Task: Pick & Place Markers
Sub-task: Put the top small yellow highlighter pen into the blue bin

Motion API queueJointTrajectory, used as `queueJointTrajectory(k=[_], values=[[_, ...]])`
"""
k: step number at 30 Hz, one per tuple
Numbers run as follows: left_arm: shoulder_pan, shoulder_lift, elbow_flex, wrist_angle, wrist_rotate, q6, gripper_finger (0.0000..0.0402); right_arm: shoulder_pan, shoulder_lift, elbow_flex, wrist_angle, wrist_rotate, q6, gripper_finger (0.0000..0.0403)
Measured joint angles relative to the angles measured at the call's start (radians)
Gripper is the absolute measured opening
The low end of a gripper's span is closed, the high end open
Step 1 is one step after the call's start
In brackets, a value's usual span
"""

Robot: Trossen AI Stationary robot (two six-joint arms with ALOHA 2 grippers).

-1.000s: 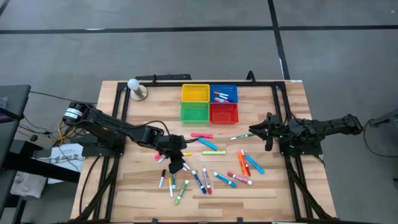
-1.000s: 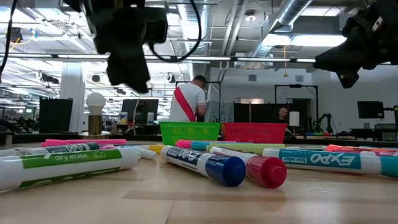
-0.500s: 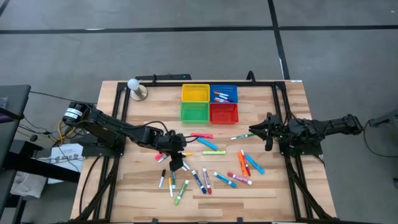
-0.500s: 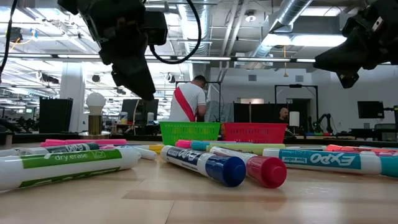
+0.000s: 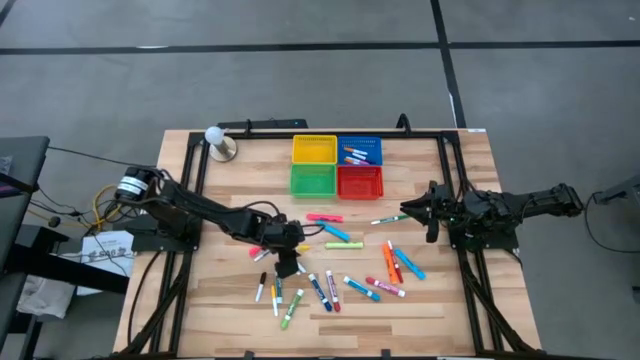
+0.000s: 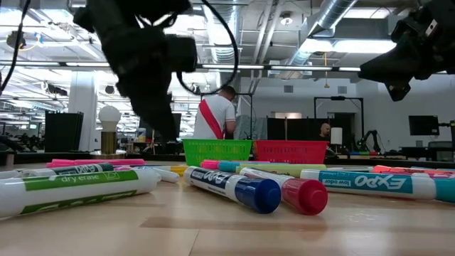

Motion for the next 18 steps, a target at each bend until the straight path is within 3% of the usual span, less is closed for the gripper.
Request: queueJointTrajectory(k=[18], values=[[0.003,0.155,0.004,0.060,-0.020,0.002,0.0161,0.000,0.000,0.000,-0.011,0.000,0.000,0.0066]])
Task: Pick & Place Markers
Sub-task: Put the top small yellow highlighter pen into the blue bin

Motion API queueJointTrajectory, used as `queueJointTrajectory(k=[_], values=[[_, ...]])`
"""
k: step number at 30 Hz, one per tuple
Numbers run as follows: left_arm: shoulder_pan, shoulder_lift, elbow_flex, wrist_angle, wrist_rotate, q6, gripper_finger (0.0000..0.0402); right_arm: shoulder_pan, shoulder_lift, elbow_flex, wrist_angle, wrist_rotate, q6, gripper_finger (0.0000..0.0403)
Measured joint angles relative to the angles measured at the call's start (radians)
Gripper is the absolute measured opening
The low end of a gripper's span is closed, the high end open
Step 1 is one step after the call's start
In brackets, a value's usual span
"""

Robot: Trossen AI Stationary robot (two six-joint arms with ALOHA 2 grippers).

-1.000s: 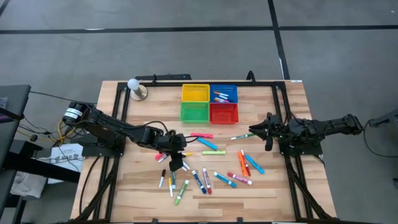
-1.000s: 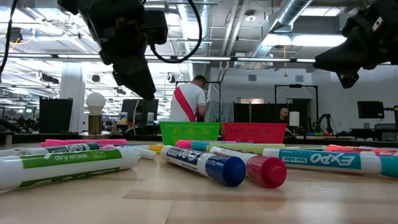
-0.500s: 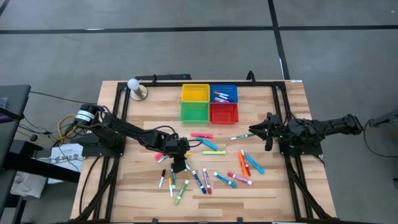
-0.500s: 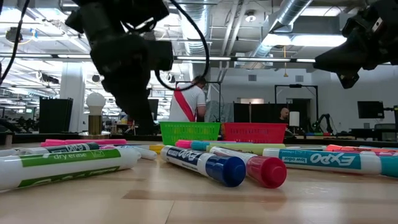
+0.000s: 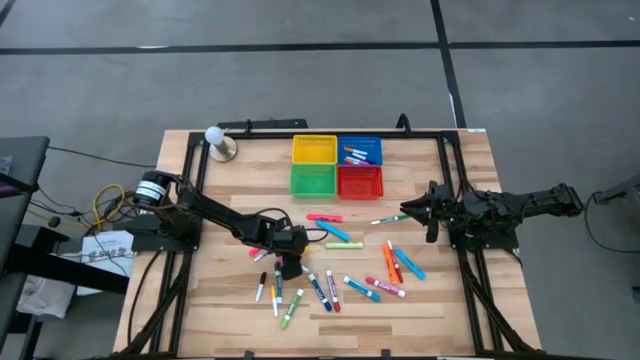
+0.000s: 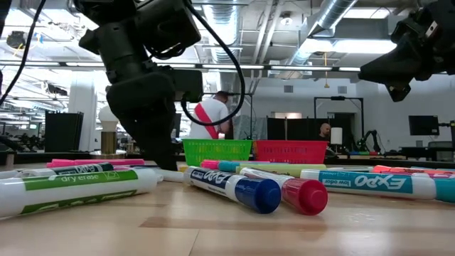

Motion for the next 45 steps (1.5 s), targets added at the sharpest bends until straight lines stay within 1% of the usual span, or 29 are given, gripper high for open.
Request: queueJointTrajectory(k=[5,16,28,45], values=[[0.000,0.001,-0.001,0.002,-0.020,-0.001,0.0153,0.000,0.000,0.000,0.000,0.000,0.000,0.0066],[0.000,0.003,-0.002,0.012,-0.022,-0.005,0.0096,0.000,0.000,0.000,0.000,0.000,0.000,0.0066],[0.000,0.004,-0.003,0.031,-0.030,-0.004,0.0051,0.000,0.000,0.000,0.000,0.000,0.000,0.0066],[0.001,0.005,-0.005,0.057,-0.035,-0.010,0.0051,0.000,0.000,0.000,0.000,0.000,0.000,0.0066]])
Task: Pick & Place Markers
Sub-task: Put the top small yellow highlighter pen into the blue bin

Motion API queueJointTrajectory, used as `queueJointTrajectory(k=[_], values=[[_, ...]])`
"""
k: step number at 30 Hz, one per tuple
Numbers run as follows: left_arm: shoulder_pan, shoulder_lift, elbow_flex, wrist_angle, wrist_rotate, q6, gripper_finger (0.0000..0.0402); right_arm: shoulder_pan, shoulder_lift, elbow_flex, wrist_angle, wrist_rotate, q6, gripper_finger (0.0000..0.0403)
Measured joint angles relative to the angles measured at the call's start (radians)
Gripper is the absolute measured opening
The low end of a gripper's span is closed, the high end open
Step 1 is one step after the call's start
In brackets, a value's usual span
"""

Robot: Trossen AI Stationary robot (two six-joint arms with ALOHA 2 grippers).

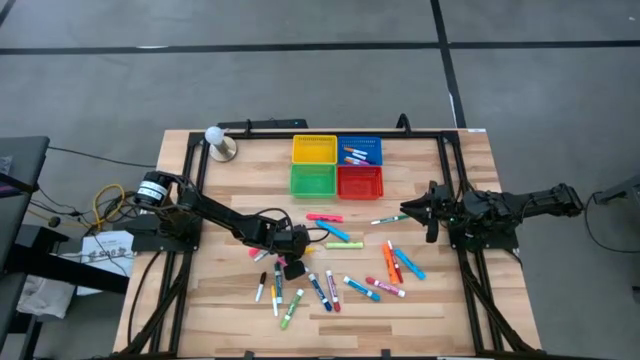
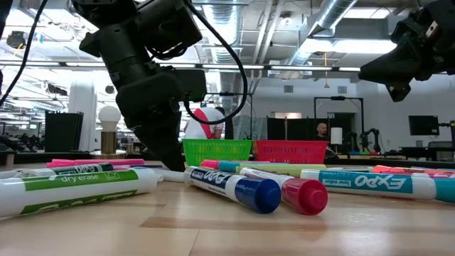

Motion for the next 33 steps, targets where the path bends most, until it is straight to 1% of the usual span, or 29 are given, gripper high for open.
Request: queueJointTrajectory(k=[6,18,25,33], values=[[0.008,-0.026,0.003,-0.007,0.001,0.000,0.0051,0.000,0.000,0.000,0.000,0.000,0.000,0.0066],[0.067,-0.214,0.006,0.006,0.005,-0.005,0.0053,0.000,0.000,0.000,-0.004,0.000,0.000,0.0066],[0.068,-0.329,0.007,0.016,0.008,-0.058,0.0053,0.000,0.000,0.000,-0.007,0.000,0.000,0.0066],[0.068,-0.381,0.008,0.103,0.009,-0.084,0.0054,0.000,0.000,0.000,-0.007,0.000,0.000,0.0066]])
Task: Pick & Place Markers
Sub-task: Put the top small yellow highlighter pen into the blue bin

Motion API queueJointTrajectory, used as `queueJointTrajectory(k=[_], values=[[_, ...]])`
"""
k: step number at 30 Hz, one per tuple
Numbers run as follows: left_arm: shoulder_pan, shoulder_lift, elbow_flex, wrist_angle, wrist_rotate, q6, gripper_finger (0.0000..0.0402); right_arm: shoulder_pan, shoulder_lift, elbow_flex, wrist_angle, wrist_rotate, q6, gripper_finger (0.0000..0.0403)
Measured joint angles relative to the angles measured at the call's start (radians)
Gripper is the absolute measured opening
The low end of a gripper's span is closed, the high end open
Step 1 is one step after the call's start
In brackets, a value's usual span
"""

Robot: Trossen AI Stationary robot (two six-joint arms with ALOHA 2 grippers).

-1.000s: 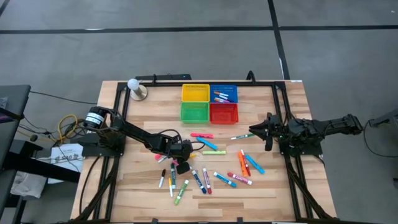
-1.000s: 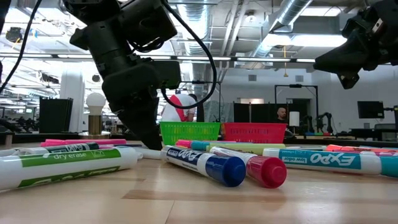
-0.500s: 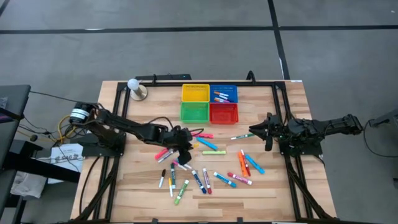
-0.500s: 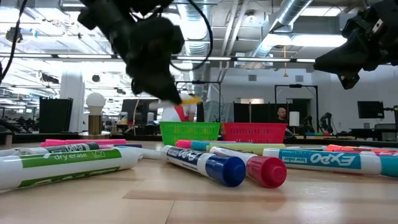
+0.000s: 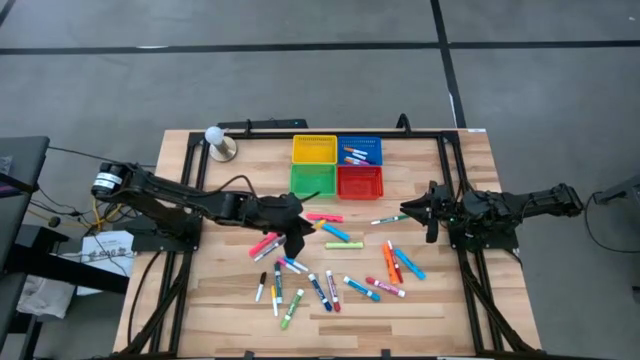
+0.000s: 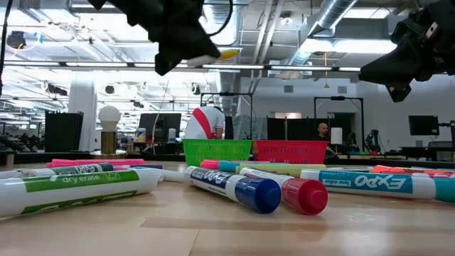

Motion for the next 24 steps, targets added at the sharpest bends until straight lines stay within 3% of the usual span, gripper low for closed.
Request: queueJointTrajectory(k=[12,24], values=[[0.002,-0.001,0.000,0.034,0.000,-0.004,0.0054,0.000,0.000,0.000,0.000,0.000,0.000,0.0066],[0.084,0.002,0.000,0.182,0.000,0.039,0.0054,0.000,0.000,0.000,0.010,0.000,0.000,0.0066]])
